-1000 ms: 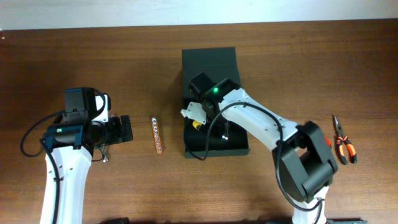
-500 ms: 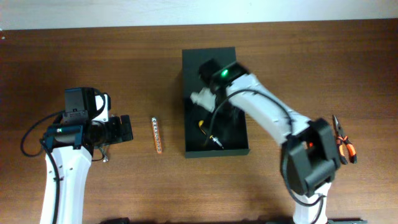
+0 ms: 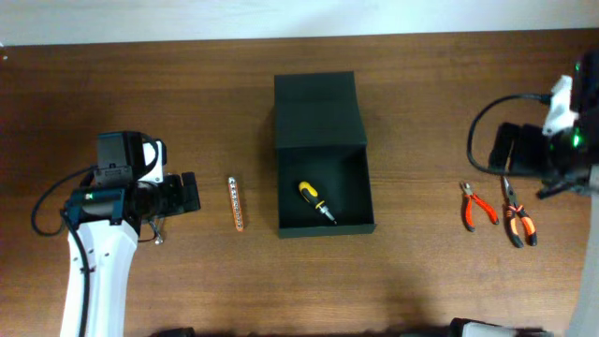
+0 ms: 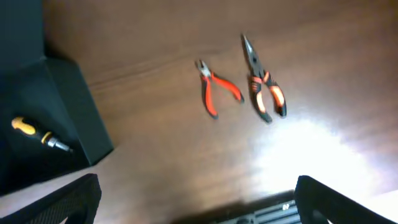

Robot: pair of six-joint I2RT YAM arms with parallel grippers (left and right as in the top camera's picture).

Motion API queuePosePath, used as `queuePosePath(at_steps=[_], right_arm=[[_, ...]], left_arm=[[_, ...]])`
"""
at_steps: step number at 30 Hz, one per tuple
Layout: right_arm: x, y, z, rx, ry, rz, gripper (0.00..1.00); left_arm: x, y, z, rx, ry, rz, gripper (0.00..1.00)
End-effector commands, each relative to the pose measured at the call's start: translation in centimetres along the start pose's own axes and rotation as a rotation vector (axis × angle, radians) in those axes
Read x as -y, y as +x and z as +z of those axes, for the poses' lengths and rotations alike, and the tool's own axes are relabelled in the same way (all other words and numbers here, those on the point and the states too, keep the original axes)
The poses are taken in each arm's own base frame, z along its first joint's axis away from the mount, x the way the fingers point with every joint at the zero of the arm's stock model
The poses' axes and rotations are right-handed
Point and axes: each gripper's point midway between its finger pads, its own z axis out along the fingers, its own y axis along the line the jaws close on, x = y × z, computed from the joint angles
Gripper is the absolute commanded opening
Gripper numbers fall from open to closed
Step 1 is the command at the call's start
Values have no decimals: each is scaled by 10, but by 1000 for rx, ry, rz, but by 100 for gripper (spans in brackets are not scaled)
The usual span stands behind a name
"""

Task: Pack container
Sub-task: 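Lift the screwdriver, move it over the box and release it inside, then move the right gripper to the red-black diagonal cutters and grasp them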

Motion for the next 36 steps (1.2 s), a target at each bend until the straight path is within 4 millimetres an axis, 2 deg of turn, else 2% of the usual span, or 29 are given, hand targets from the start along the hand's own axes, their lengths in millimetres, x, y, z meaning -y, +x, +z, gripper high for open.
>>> queuePosePath(at_steps=[1, 4, 5, 8, 12, 16, 19, 27, 36], right_arm=[[6, 54, 17, -74, -13, 23, 99], [6, 64, 60, -71, -13, 22, 99], [6, 66, 85, -79, -12, 23, 99], [7, 66, 137, -125, 3, 35, 99], [8, 61, 178, -192, 29, 59, 99], [15, 64, 215, -287, 88, 83, 99], [14, 65, 236, -327, 94, 81, 99], [13, 65, 274, -365, 97, 79, 99], [11, 71, 299, -406, 91, 79, 99]], left_arm=[[0, -6, -4, 19, 7, -14, 99], [0, -6, -4, 19, 7, -14, 99], [0, -6, -4, 19, 7, -14, 99], [0, -6, -4, 19, 7, -14, 99], [0, -6, -4, 18, 7, -14, 99], [0, -6, -4, 18, 7, -14, 99], [0, -6, -4, 18, 8, -15, 99], [1, -6, -4, 18, 11, -15, 99], [5, -5, -4, 17, 37, -14, 99]])
